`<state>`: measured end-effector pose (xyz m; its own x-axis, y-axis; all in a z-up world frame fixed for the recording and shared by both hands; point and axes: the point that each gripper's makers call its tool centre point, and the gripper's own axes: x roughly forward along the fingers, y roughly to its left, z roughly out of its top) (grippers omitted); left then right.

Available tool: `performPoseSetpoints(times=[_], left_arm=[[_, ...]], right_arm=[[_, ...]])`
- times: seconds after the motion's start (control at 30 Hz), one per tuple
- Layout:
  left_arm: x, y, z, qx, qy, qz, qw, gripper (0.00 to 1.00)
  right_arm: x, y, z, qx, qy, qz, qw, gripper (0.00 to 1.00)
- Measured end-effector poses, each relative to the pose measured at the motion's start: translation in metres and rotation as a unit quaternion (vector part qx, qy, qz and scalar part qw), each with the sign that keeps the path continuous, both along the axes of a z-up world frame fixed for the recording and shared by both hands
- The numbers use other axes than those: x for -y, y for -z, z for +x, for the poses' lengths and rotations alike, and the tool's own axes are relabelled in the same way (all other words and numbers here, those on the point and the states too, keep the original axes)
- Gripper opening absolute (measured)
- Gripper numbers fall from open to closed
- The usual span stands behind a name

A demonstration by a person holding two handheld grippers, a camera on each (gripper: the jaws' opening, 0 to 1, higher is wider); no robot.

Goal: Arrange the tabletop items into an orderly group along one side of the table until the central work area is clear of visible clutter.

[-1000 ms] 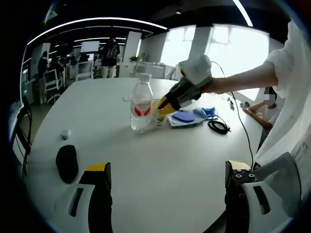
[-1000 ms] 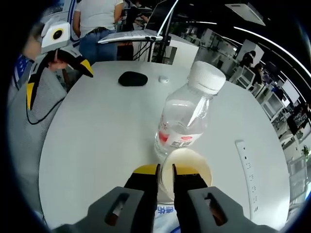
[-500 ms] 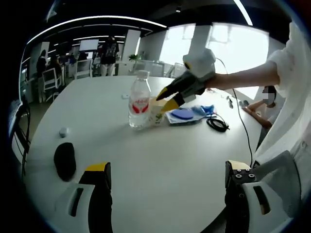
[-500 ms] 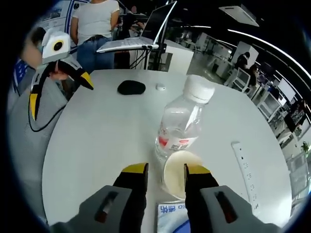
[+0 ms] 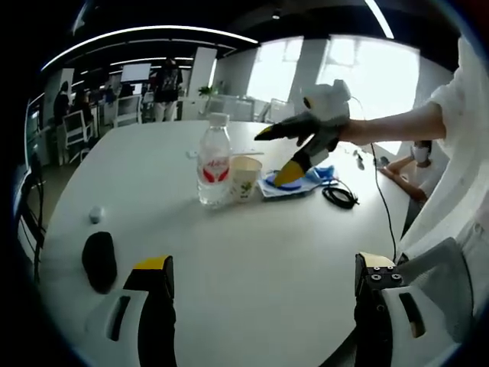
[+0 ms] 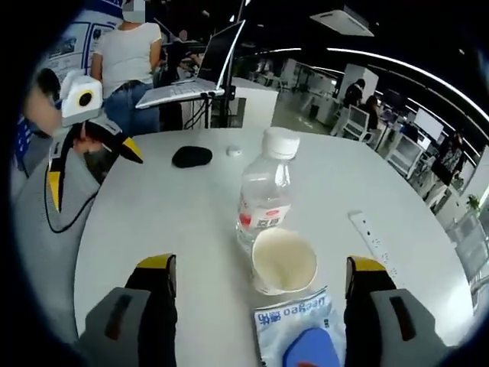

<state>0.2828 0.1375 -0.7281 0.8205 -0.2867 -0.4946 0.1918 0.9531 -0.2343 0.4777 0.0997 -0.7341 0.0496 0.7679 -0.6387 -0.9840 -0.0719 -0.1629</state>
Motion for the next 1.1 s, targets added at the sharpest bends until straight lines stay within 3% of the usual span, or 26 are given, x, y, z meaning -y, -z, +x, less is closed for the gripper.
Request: performPoseSetpoints(times=[0.6, 1.1], left_arm=[[0.01, -0.004, 0.003, -0.001, 0.019, 0.01, 0.9998, 0.96], [0.017, -0.007, 0.01, -0.005, 0.04, 0.017, 0.999, 0.96]], right_arm=[[0.055, -0.008, 0.0, -0.003, 0.045, 0.004, 0.999, 0.89], [0.134, -0.013, 0.005, -0.004, 0.122, 0.004, 0.9926, 0.87]])
